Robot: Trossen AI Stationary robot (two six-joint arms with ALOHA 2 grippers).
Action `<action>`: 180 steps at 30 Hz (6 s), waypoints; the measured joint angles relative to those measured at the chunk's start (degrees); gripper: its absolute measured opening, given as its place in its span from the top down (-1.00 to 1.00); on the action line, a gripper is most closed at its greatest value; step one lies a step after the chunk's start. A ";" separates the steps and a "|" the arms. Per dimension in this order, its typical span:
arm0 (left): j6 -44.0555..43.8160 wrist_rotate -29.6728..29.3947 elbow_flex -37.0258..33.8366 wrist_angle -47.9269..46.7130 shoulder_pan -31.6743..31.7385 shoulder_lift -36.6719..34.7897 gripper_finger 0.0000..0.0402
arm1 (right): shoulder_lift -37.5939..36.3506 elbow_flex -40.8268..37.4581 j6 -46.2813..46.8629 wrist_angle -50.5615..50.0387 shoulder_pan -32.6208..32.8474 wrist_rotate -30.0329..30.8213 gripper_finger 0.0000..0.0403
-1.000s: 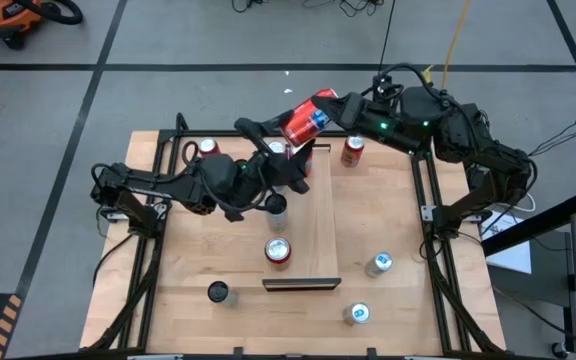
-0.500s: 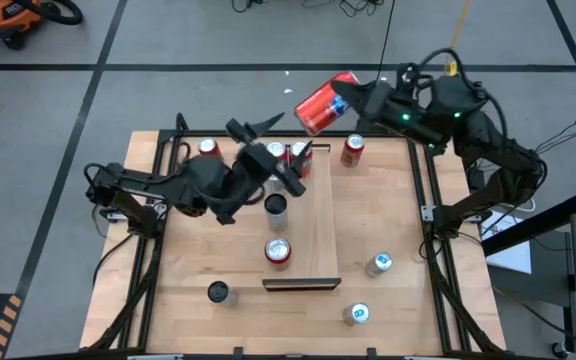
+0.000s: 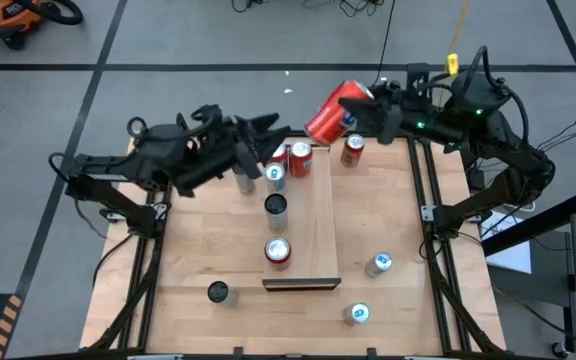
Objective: Place canned beverage on shelf
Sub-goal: Put the orange soda can on the shelf aligned with the other orange soda can
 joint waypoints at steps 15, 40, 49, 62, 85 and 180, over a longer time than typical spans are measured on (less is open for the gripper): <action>-8.12 26.52 0.02 -9.90 3.48 -0.53 -0.78 | 0.73 -0.08 -4.34 -1.25 0.06 -17.66 -0.39; -8.66 42.00 -0.04 -10.13 8.27 2.76 -0.99 | 5.24 -0.11 -1.71 -0.95 0.08 -20.02 -0.39; -10.16 43.07 -0.04 -10.88 8.27 3.50 -0.94 | 6.64 -0.08 -1.16 -0.22 0.11 -21.19 -0.39; -9.26 43.38 -0.04 -11.74 8.31 3.50 -0.48 | 6.53 -0.06 -1.82 -0.35 0.11 -21.28 -0.46; 2.20 34.31 -0.04 -4.91 8.31 3.44 -0.45 | 4.06 0.03 -1.04 -0.51 0.06 -17.56 -0.86; -6.92 18.22 0.00 -18.04 6.26 2.59 -0.92 | -22.50 -66.84 -24.46 28.74 -22.09 -33.09 -0.37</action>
